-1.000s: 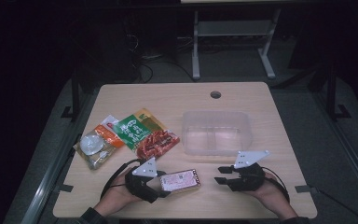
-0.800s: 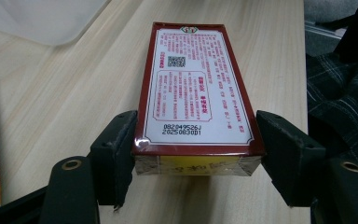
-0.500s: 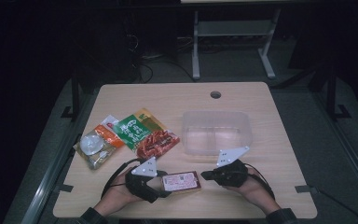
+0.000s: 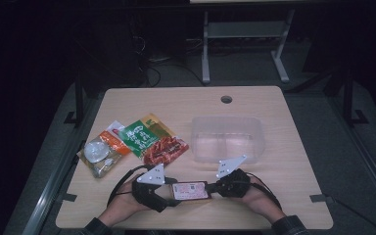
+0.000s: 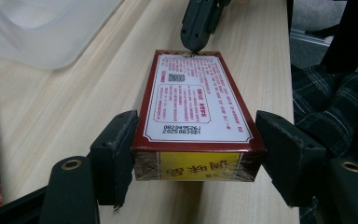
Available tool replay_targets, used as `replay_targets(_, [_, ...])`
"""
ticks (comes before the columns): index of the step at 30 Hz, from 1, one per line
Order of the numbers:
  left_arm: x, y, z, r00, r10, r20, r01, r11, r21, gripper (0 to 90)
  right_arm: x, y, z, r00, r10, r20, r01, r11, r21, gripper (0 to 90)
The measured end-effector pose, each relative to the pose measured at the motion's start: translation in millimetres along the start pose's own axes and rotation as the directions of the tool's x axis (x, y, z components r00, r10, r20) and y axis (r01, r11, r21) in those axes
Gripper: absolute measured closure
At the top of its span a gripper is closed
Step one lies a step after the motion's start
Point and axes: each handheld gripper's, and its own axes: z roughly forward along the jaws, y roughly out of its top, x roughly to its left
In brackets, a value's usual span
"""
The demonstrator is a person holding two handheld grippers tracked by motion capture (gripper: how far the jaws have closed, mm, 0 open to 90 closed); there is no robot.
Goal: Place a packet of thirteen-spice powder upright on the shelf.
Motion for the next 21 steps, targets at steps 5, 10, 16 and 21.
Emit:
replay_targets(5, [0.0,4.5,-3.1,0.9998,0.019,0.0,-0.019,0.9995,-0.023,32.0,0.7,0.4,1.3,0.9999,0.01,-0.008,-0.01,1.0,0.002,89.7])
replay_targets(10, [2.9,8.3,-3.9,0.9996,0.025,0.011,-0.025,0.9984,-0.05,32.0,0.1,2.1,2.8,0.9999,-0.006,-0.014,0.006,1.0,-0.001,89.8])
replay_targets(16, [5.6,19.7,-4.3,0.9982,0.058,0.015,-0.057,0.9946,-0.088,31.9,-1.2,4.0,4.8,0.9999,0.002,-0.017,-0.002,1.0,-0.001,89.8])
replay_targets(21, [8.5,27.8,-2.9,0.9972,0.07,0.025,-0.067,0.9914,-0.112,32.0,-1.3,4.4,5.7,0.9998,0.014,-0.012,-0.014,1.0,0.0,89.8])
